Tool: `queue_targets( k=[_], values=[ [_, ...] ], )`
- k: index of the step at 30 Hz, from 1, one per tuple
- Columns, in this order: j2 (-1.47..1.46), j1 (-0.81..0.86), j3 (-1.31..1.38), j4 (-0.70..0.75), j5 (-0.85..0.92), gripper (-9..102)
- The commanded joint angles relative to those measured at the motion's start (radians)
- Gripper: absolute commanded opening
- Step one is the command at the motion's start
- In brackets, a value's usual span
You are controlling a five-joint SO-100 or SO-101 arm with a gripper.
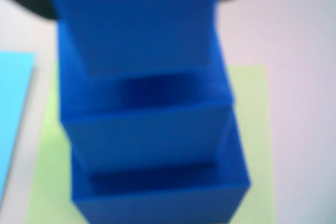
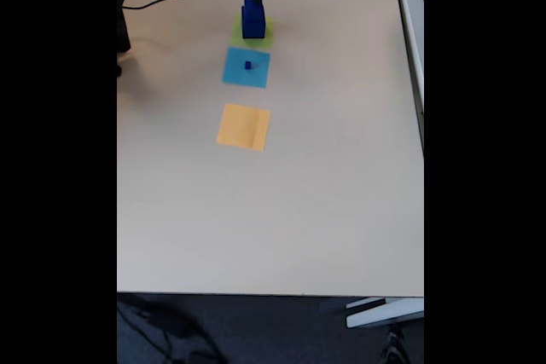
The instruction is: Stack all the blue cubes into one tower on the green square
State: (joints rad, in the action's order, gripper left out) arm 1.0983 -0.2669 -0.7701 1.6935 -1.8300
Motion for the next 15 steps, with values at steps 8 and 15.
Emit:
queue_targets(
  k=[8,15],
  values=[
    [0.012,0.0,0.044,0.0,0.0,0],
    [0.002,-0.003,0.044,-0.003,-0.006,0]
  ],
)
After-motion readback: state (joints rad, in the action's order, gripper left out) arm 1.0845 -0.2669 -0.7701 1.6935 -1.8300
